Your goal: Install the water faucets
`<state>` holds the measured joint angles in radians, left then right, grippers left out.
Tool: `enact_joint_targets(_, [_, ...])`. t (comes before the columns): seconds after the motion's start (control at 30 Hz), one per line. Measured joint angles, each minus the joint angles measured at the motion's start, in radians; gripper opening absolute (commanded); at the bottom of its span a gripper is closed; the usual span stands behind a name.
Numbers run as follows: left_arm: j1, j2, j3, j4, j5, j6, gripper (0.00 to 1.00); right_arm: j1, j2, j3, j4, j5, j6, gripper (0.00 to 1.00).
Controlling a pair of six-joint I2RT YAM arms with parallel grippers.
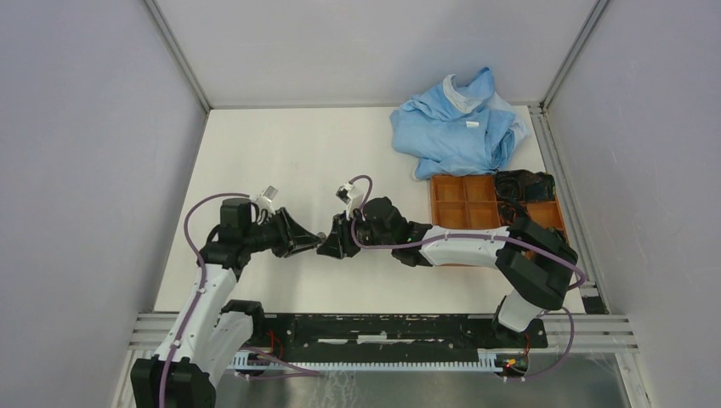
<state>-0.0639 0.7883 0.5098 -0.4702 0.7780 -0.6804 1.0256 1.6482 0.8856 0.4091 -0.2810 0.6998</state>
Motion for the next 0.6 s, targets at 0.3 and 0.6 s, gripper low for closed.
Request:
enact_joint_targets(0.3, [-0.039,0.025,0.05,-0.045,-0.081,-0.003,0.02,0.0,0.004,-0.011,0.018,0.01,0.015,0.48])
enact_joint_targets(0.6, [-0.038,0.222,0.29,-0.278,-0.399,-0.003,0.02,-0.028,-0.13,-0.129,-0.046,0.108,-0.034,0.6])
